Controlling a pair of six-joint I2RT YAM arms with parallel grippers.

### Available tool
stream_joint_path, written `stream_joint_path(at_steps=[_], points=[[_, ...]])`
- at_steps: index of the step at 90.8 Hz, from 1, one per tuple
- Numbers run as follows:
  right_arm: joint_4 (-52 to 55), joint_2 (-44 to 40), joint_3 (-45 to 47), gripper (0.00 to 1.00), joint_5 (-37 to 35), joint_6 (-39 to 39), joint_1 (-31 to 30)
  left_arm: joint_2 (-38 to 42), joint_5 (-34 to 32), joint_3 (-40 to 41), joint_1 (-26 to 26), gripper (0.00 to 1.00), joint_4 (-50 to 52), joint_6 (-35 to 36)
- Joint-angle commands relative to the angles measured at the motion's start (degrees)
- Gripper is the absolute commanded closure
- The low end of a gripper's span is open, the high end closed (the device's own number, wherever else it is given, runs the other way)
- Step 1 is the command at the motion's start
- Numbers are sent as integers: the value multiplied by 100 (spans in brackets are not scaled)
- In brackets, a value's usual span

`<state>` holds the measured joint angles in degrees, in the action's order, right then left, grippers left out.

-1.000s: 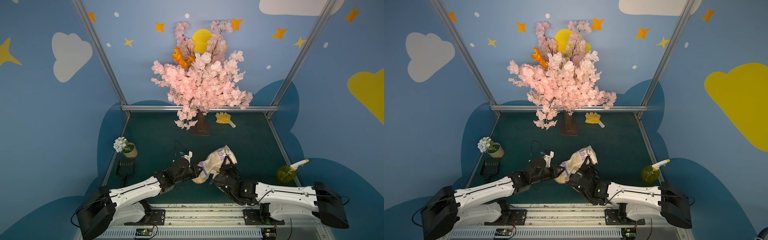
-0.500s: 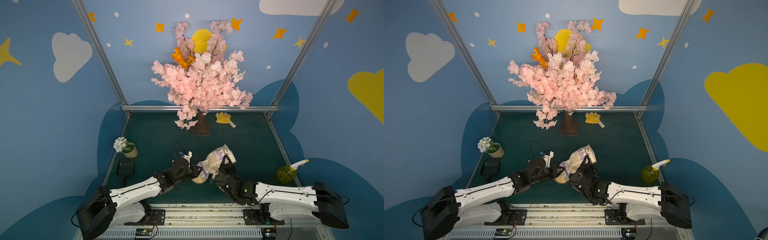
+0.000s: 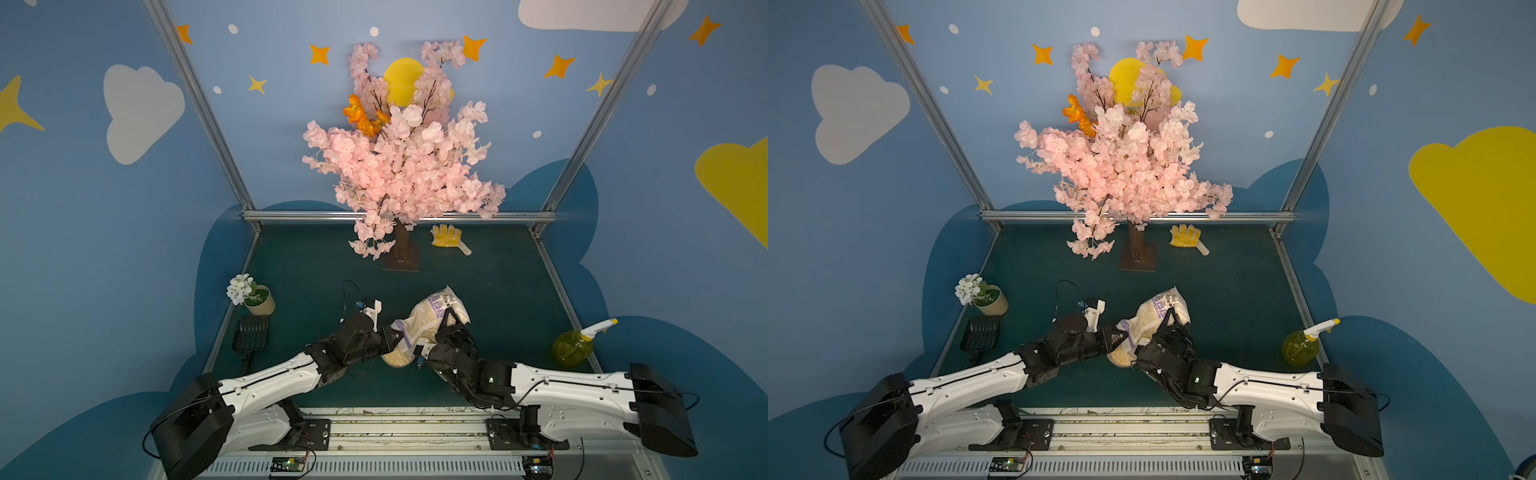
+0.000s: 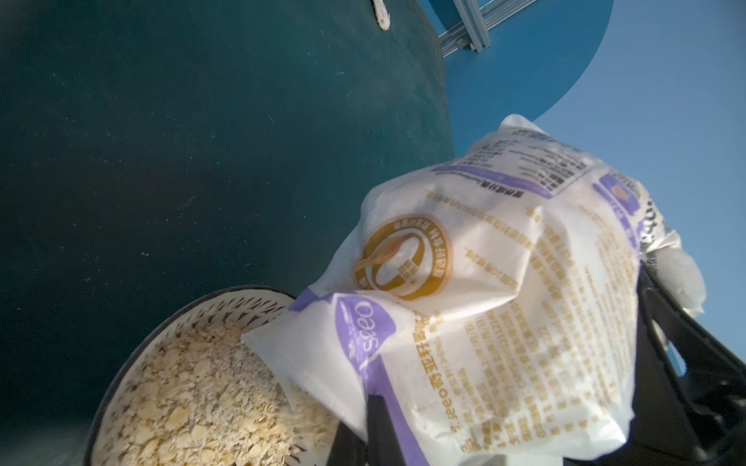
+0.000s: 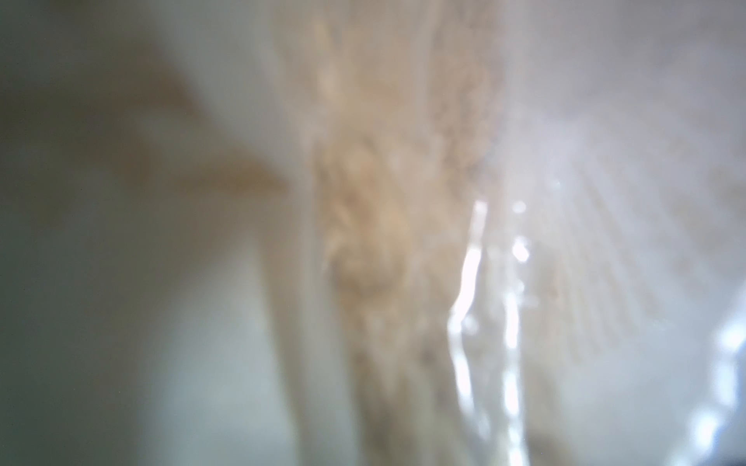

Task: Pour the oats into the breakfast bowl
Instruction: Pour the oats into the bowl.

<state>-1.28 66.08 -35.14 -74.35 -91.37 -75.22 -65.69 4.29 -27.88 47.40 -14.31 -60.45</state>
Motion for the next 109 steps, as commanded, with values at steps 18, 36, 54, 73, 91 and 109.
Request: stream_joint_path(at_steps=[18, 36, 54, 73, 91, 109], points=[[-978, -211, -413, 100, -424, 384, -81, -405, 188, -21, -171, 97, 227, 129], [-949, -237, -415, 100, -436, 410, -82, -401, 273, -2, -175, 97, 79, 225], [-768, -251, -389, 100, -458, 591, -86, -167, 129, 97, -292, 97, 239, 192], [-522, -255, -381, 100, -497, 871, -74, -166, 186, 6, -404, 97, 471, 308], [-470, -291, -405, 100, -518, 909, -76, -106, 76, -119, -458, 97, 850, 427], [-497, -255, -413, 100, -491, 918, -73, -156, -58, -249, -314, 97, 983, 433]])
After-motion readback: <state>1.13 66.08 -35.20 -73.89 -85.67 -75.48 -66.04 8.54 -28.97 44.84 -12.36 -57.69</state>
